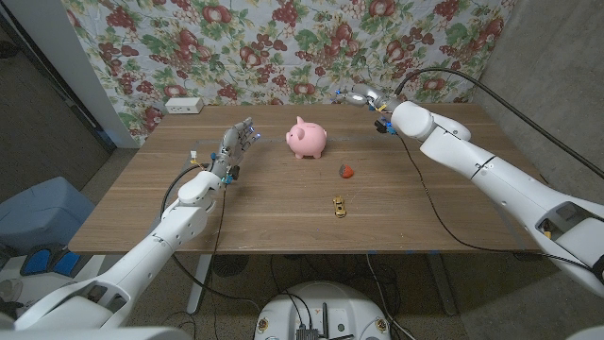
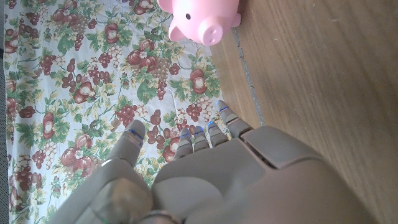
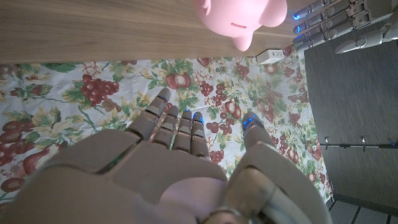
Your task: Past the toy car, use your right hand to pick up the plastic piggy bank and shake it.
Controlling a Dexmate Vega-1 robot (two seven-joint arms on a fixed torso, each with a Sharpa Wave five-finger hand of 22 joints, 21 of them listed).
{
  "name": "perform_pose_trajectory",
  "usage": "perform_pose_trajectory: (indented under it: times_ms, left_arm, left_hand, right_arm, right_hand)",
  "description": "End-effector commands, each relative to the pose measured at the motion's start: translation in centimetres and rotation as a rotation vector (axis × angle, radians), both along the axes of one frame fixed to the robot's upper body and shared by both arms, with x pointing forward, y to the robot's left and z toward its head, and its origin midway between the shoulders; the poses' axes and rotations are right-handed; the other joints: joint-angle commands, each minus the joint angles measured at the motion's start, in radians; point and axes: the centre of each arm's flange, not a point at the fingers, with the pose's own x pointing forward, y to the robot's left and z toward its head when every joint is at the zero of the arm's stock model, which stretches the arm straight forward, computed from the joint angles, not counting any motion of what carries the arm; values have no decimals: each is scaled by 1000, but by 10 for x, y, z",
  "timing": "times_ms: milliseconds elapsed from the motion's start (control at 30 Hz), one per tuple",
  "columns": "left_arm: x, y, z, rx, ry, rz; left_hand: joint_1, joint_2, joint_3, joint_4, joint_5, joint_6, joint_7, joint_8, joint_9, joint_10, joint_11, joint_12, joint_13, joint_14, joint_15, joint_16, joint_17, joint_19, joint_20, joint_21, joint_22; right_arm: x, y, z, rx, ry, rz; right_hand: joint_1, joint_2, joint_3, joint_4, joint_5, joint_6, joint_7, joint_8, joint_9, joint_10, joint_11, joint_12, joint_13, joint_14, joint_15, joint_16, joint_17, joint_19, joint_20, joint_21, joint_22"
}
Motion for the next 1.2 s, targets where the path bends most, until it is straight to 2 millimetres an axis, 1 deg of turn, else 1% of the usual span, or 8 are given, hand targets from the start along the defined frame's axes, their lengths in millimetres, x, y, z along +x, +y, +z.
perform_pose_trajectory:
  times_ms: [33,367,467,533,667,767,900,1200]
  left_arm:
    - [1,-2,0,-3,2,-2]
    - [1,-2,0,-4,2,-1]
    - [0,-2,0,-4,2,1]
    - [0,-2,0,-6,2,2]
    - [-1,-2,-1,-8,3,3]
    - [-2,-2,-1,-6,1,5]
    - [-3,-2,-2,-8,1,7]
    - [-5,-2,-4,-11,3,6]
  left_hand:
    - [-10,38,0,-8,2,12,2,4,4,3,-5,3,3,3,-28,6,3,11,-1,-2,4]
    - [-11,38,1,-8,2,12,2,4,4,3,-4,3,3,3,-28,6,3,12,-2,-4,4]
    - [-11,38,1,-8,2,12,2,4,4,3,-6,3,3,3,-28,6,3,13,-1,-5,4]
    - [-11,38,1,-8,2,12,2,4,4,3,-6,3,3,3,-29,6,3,14,-1,-6,4]
    - [-11,38,1,-8,2,12,2,4,4,4,-5,3,3,4,-28,6,3,14,-1,-7,4]
    - [-12,38,1,-9,2,12,2,4,4,5,-4,3,3,4,-27,6,3,15,-1,-8,4]
    - [-12,38,1,-9,2,13,2,4,4,5,-4,3,3,4,-28,6,3,15,-1,-10,5]
    - [-11,38,1,-10,2,14,2,4,4,5,-2,3,3,4,-26,6,2,17,0,-12,5]
  right_arm:
    - [1,11,8,-110,15,-32]
    - [1,23,13,-212,24,-52]
    - [0,26,14,-235,14,-64]
    - [0,28,14,-251,13,-72]
    - [0,33,14,-280,7,-83]
    - [0,36,13,-299,5,-85]
    - [-1,41,14,-324,-2,-88]
    - [-2,54,12,-386,0,-87]
  right_hand:
    - [6,-24,-9,-5,-8,-17,-1,-1,4,-12,8,-3,4,-9,9,-7,-2,-4,5,-2,3]
    - [-13,-77,-40,-1,-34,-49,9,-2,4,-36,10,-5,4,-19,21,-18,-9,-14,15,-6,2]
    - [-10,-101,-50,-5,-43,-71,3,-2,5,-57,7,-7,4,-32,27,-27,-14,-23,27,-9,2]
    - [-3,-111,-53,-7,-45,-88,9,-3,5,-68,10,-8,5,-35,33,-30,-18,-25,37,-9,2]
    - [6,-124,-56,-8,-45,-112,-5,-3,5,-87,15,-9,5,-48,38,-38,-22,-30,44,-10,2]
    - [15,-133,-58,-10,-44,-130,13,-3,5,-95,12,-8,5,-53,40,-41,-26,-36,47,-12,2]
    - [23,-144,-61,-10,-42,-151,26,-5,5,-109,16,-9,5,-60,42,-45,-29,-40,48,-12,2]
    - [40,-177,-72,-9,-31,-198,44,-5,5,-152,23,-12,6,-90,53,-57,-36,-63,54,-17,2]
